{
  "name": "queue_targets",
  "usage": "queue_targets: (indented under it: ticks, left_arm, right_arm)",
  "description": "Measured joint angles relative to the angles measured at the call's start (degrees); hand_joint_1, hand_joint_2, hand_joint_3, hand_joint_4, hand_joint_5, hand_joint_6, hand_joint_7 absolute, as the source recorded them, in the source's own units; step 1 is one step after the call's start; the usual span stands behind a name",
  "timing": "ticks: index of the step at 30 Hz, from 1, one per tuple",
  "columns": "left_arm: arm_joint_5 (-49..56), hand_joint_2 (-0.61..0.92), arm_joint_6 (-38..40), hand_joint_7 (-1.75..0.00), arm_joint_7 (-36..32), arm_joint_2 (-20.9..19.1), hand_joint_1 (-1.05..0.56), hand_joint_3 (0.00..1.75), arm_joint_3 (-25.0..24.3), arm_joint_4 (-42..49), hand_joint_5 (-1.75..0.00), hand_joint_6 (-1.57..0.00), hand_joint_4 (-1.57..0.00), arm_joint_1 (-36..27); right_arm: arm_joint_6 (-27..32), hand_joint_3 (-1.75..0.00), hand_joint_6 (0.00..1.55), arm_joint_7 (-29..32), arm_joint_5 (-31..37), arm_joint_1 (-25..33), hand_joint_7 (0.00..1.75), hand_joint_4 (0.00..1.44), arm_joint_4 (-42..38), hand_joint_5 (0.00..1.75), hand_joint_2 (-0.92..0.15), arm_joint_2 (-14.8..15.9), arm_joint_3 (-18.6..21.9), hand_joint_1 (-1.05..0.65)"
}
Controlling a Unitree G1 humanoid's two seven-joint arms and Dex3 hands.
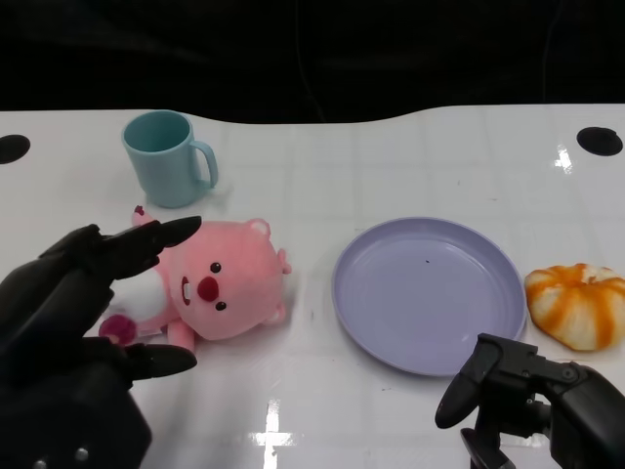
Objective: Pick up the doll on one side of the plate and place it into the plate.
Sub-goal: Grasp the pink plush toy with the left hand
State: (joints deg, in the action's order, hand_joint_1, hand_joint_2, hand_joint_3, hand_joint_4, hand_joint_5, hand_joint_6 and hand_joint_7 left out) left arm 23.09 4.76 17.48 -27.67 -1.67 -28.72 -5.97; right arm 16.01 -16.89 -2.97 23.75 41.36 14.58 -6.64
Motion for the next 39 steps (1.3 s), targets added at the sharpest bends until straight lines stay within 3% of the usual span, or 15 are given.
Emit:
queue_targets:
  ticks: [8, 15, 31, 39]
  left_arm:
    - [15.1, 0.92, 2.7, 0.0, 0.4, -2.5, -0.67, 0.02, 4.6, 2.2, -0.46, -0.23, 0.0, 5.0]
    - [26.2, 0.92, 4.3, -0.01, 1.2, -3.6, -0.71, 0.04, 10.4, 10.5, -0.42, -0.22, 0.0, 12.7]
    - [31.1, 0.92, 4.4, -0.01, -0.6, -1.1, -0.71, 0.01, 20.1, 38.2, -0.45, -0.24, -0.03, 28.5]
    - [31.2, 0.92, 3.7, -0.01, -2.6, 1.2, -0.71, 0.01, 25.0, 52.4, -0.37, -0.28, -0.07, 35.2]
  right_arm:
    - [0.0, -1.07, 0.54, 0.1, 0.0, 0.1, 1.43, 0.61, -0.1, 1.74, -0.59, 0.0, 0.0, -0.12]
    - [0.1, -1.07, 0.53, 0.1, -0.5, 0.3, 1.44, 0.61, 0.1, 1.74, -0.59, 0.0, 0.1, -0.12]
    - [0.1, -1.07, 0.53, 0.1, -0.7, 2.0, 1.43, 0.61, 1.5, 1.73, -0.59, 0.1, 0.1, -0.13]
    - [0.3, -1.06, 0.54, 0.3, -0.6, 2.6, 1.42, 0.62, 2.9, 1.72, -0.59, 0.2, 0.1, -0.14]
